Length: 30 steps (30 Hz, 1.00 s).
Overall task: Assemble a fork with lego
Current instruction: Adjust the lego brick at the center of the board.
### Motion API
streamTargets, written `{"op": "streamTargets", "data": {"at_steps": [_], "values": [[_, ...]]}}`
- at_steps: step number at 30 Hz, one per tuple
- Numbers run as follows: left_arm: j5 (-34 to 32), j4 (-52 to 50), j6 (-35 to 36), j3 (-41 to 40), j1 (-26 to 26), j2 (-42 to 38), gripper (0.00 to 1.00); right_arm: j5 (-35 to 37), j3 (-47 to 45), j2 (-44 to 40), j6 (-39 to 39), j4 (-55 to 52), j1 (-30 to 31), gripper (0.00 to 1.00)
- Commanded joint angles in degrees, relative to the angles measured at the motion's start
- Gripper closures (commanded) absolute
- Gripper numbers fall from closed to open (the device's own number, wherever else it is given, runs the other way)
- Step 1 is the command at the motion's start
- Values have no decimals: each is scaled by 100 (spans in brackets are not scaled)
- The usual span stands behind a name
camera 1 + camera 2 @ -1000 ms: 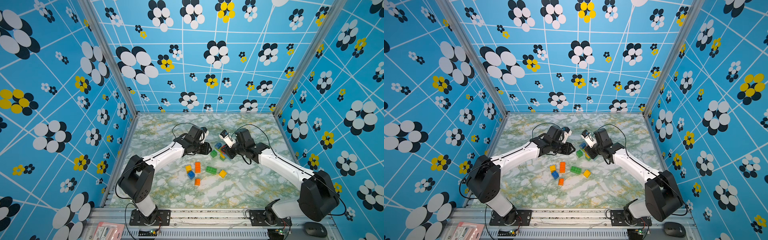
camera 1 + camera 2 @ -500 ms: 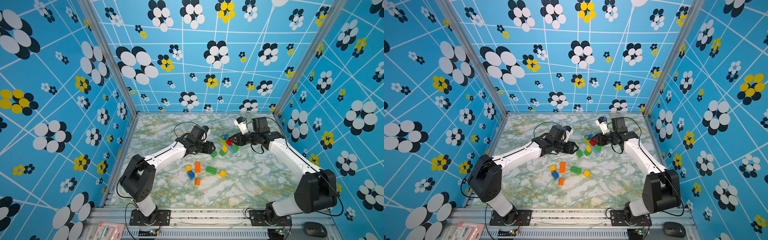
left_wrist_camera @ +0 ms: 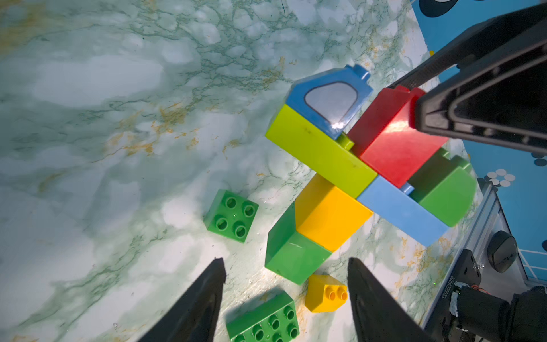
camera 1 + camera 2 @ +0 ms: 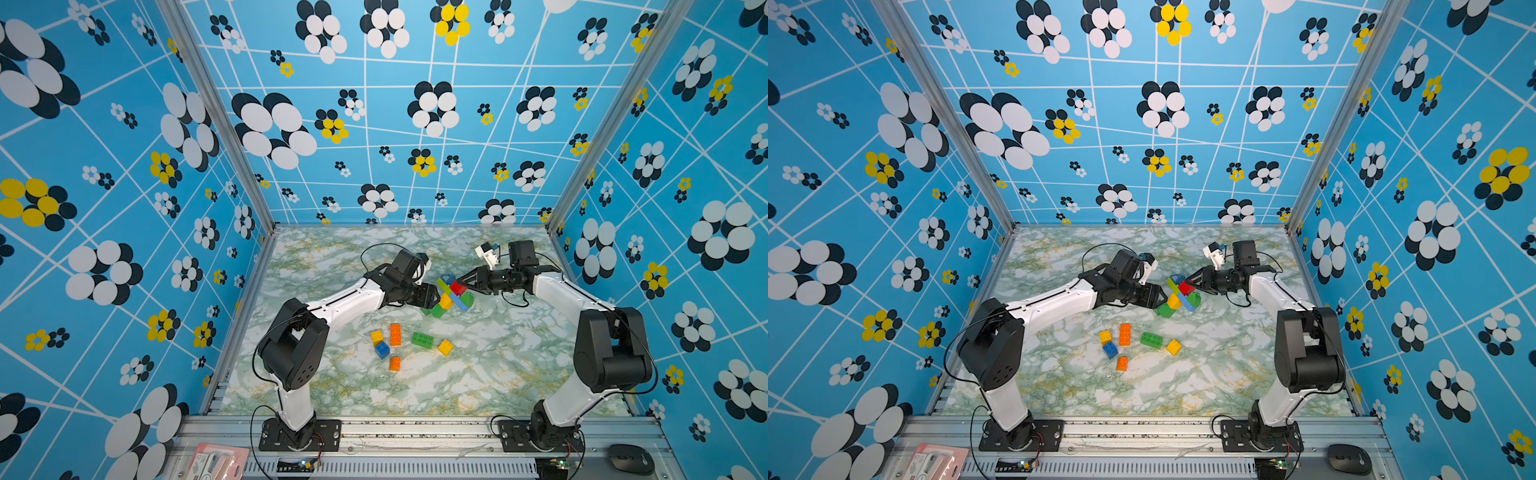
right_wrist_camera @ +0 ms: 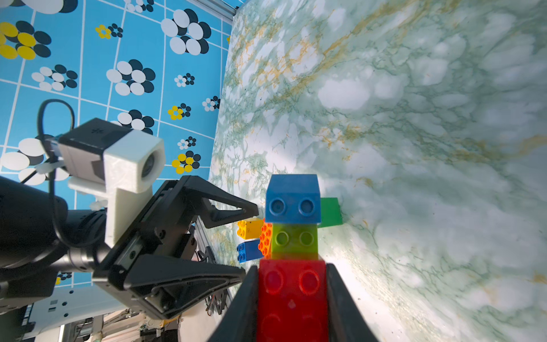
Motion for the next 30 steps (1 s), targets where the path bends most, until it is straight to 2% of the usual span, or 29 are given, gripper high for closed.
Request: {"op": "streamTargets", "data": {"at_steps": [1,7,12,14,19,21,24,30], "values": [[155,-194,143,294,-32,137,31,-362,-50,125,113,103,-165,85],[165,-625,410,1000,-219,713,31,-354,-88,454,-81,-238,-496,83],[117,-903,518,1600,-323,1178,31,-434,-147,723,91,112,-623,76],[163,-923,505,1742,-323,1328,31,-453,-64,901,92,136,-649,70],[197,-1067,527,2016,-340,1578,31,-350,206,1328,41,194,-704,34],[204,-1160,535,2117,-349,1687,31,-136,309,1399,-20,147,-709,24],[171,-1266,572,2195,-362,1759,31,424,411,1357,-161,-67,-712,15],[-203,-1176,600,1829,-467,1262,31,2361,-144,231,-580,-242,-499,13]]}}
